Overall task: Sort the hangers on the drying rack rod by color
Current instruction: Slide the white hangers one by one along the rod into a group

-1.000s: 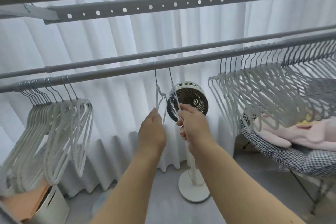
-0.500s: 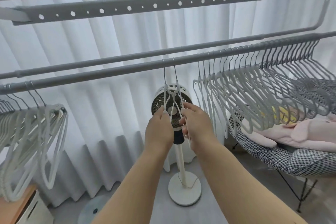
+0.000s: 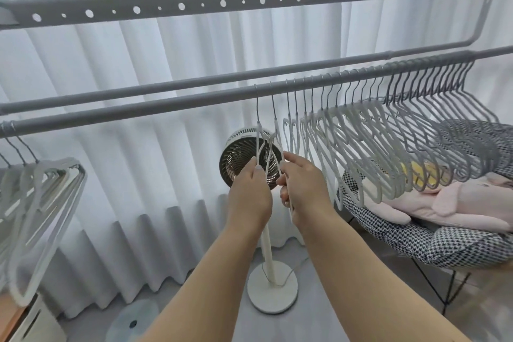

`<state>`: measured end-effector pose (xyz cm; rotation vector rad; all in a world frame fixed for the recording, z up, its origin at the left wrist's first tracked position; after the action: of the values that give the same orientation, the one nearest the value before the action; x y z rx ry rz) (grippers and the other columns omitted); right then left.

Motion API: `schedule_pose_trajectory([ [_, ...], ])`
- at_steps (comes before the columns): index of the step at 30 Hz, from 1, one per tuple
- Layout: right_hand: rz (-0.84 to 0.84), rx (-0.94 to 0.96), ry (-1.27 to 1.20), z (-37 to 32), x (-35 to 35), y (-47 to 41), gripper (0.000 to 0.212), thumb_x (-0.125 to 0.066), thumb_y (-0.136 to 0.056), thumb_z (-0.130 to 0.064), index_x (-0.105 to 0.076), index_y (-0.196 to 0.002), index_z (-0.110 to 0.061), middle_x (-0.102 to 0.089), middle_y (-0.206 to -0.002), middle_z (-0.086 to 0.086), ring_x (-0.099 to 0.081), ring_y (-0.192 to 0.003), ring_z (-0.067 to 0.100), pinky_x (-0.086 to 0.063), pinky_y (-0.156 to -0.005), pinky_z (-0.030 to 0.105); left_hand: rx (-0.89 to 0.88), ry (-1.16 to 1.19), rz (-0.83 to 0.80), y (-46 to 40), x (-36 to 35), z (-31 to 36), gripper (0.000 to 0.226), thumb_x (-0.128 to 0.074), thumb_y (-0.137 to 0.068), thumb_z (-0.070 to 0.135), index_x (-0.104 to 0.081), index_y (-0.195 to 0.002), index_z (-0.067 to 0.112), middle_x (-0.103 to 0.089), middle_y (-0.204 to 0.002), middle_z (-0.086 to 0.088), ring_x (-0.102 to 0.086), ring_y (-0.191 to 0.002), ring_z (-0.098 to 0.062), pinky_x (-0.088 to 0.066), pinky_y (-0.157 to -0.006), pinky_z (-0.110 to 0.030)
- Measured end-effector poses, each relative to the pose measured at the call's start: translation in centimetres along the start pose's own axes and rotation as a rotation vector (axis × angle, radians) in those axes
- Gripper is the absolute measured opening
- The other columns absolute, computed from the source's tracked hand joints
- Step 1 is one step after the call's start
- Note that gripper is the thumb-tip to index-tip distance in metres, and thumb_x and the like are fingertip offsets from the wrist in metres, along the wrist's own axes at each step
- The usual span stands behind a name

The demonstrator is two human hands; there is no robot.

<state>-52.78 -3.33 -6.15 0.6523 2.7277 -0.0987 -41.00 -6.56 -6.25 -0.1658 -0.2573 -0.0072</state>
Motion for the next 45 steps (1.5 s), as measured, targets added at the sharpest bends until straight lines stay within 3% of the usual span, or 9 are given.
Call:
schedule_pose_trajectory([
  [9, -0.001, -0.014, -0.031, 0.1, 0.3, -0.5, 0.039, -0.048, -0.094, -0.006, -0.056, -0.13, -0.017, -0.046, -0.056, 0.001, -0.032, -0.035, 0.008, -0.028, -0.034, 0.017, -0.021, 0.01, -0.017, -0.2, -1.0, 0.4, 0.048, -0.032, -0.096, 0.037, -0.05, -0.141, 0.033, -0.055, -0.141, 0.005, -0.05, -0.129, -0.022, -0.038, -0.11, -0.047],
  [14, -0.002, -0.004, -0.019, 0.0, 0.1, -0.5, 0.037, -0.046, -0.094, -0.007, -0.056, -0.128, -0.018, -0.048, -0.062, 0.004, -0.035, -0.035, 0.008, -0.03, -0.034, 0.017, -0.006, 0.029, -0.036, -0.2, -1.3, 0.6, 0.068, -0.029, -0.077, 0.047, -0.052, -0.139, 0.034, -0.054, -0.142, 0.007, -0.049, -0.131, -0.02, -0.038, -0.111, -0.046],
  [23, 0.007, 0.009, -0.016, -0.1, 0.1, -0.7, 0.036, -0.047, -0.095, -0.008, -0.055, -0.128, -0.019, -0.048, -0.063, 0.004, -0.036, -0.041, 0.01, -0.031, -0.033, 0.017, 0.014, 0.033, -0.043, -0.2, -1.5, 0.7, 0.066, -0.029, -0.077, 0.049, -0.052, -0.138, 0.037, -0.057, -0.14, 0.004, -0.052, -0.129, -0.029, -0.039, -0.109, -0.052],
  [29, -0.001, 0.009, -0.011, 0.1, -0.1, -0.8, 0.038, -0.047, -0.094, -0.007, -0.055, -0.13, -0.017, -0.051, -0.078, 0.005, -0.039, -0.053, 0.014, -0.032, -0.032, 0.015, 0.009, 0.038, -0.046, -0.2, -1.5, 0.6, 0.066, -0.03, -0.076, 0.05, -0.052, -0.137, 0.038, -0.056, -0.14, 0.007, -0.054, -0.127, -0.027, -0.041, -0.107, -0.054],
  [39, 0.002, 0.002, 0.043, 0.2, -0.1, -0.9, 0.035, -0.049, -0.094, -0.011, -0.056, -0.126, -0.023, -0.052, -0.066, 0.005, -0.041, -0.034, 0.009, -0.033, -0.038, 0.021, 0.032, 0.018, -0.037, -0.4, -1.3, 0.3, 0.062, -0.032, -0.077, 0.051, -0.053, -0.135, 0.042, -0.061, -0.132, 0.001, -0.056, -0.123, -0.033, -0.044, -0.104, -0.057],
  [42, -0.01, -0.01, 0.035, 0.2, -0.1, -0.7, 0.034, -0.049, -0.095, -0.011, -0.054, -0.126, -0.022, -0.05, -0.064, 0.005, -0.041, -0.034, 0.008, -0.032, -0.035, 0.019, 0.009, -0.029, -0.041, -0.5, -1.4, 0.4, 0.054, -0.034, -0.081, 0.049, -0.06, -0.125, 0.036, -0.067, -0.12, -0.004, -0.061, -0.112, -0.032, -0.048, -0.098, -0.052],
  [45, -0.019, -0.028, 0.04, 0.1, -0.1, -0.3, 0.026, -0.048, -0.095, -0.012, -0.051, -0.119, -0.023, -0.049, -0.065, 0.007, -0.041, -0.036, 0.009, -0.031, -0.035, 0.019, -0.012, -0.056, -0.032, -0.3, -1.2, 0.8, 0.034, -0.036, -0.095, 0.034, -0.065, -0.1, 0.018, -0.065, -0.082, -0.004, -0.063, -0.085, -0.032, -0.05, -0.078, -0.046],
])
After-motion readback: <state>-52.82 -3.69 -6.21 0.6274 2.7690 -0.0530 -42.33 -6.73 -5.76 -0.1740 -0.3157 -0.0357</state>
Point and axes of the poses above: each hand's wrist, its own y-axis away from the middle knuckle, its own x-axis out of the back of the hand, z = x × y, the point moved 8 cm from there along -y, towards the middle knuckle
